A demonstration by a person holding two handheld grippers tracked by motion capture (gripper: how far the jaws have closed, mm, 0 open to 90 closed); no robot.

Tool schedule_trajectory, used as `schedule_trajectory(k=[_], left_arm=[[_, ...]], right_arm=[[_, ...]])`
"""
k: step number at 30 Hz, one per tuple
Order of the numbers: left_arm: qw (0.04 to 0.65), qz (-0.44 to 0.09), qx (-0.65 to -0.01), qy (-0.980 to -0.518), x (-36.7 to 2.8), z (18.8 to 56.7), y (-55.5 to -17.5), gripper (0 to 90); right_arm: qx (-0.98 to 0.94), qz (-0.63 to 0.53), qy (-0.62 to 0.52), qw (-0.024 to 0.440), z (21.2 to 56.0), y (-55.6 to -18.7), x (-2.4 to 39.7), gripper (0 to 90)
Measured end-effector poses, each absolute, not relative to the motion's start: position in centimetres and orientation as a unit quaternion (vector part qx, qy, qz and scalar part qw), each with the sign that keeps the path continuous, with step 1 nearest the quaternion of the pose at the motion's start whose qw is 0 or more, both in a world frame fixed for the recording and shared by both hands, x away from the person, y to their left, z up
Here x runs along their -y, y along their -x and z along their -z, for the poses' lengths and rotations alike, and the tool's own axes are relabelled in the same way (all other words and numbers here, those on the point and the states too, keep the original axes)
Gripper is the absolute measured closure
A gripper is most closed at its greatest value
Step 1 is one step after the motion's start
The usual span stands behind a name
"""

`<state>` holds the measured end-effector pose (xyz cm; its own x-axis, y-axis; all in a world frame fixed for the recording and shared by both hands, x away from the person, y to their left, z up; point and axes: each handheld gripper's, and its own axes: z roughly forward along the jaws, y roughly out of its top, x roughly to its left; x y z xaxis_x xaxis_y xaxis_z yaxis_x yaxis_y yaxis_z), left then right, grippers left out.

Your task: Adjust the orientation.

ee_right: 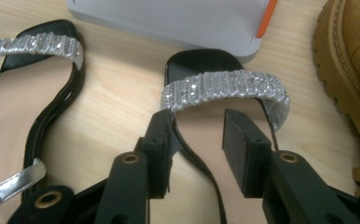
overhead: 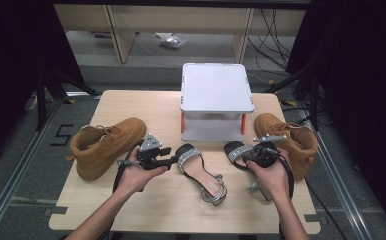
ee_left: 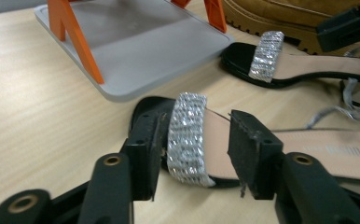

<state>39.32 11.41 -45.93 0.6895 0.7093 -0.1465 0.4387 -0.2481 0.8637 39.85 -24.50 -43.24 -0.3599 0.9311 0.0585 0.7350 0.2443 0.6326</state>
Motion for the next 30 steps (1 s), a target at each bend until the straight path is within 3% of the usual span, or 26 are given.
schedule_trajectory(k=[2, 5, 6, 9, 14, 30], left_arm=[[0.482, -0.138, -0.36, -0.787, -11.7, 46.5, -38.7, 58.8], [0.485, -0.134, -0.353, -0.789, -11.9, 47.4, -38.2, 64.8], [0.487, -0.131, -0.354, -0.787, -11.9, 47.8, -38.1, 67.8], [0.474, -0.12, -0.36, -0.794, -11.8, 48.4, -37.8, 75.5], [0.464, -0.097, -0.365, -0.801, -11.2, 49.1, -37.2, 87.7], [0.403, -0.058, -0.339, -0.848, -6.6, 50.9, -37.8, 89.1]], right_arm=[[-0.775, -0.298, -0.534, 0.159, 43.2, -39.6, 24.3, 65.3], [-0.788, -0.293, -0.521, 0.147, 43.4, -39.3, 24.0, 80.9], [-0.783, -0.285, -0.538, 0.124, 43.5, -39.1, 23.6, 84.1], [-0.805, -0.277, -0.51, 0.123, 44.3, -39.0, 23.4, 90.0], [-0.817, -0.264, -0.503, 0.098, 45.4, -38.5, 22.3, 90.0], [-0.844, -0.221, -0.485, 0.06, 46.6, -36.9, 18.9, 89.8]])
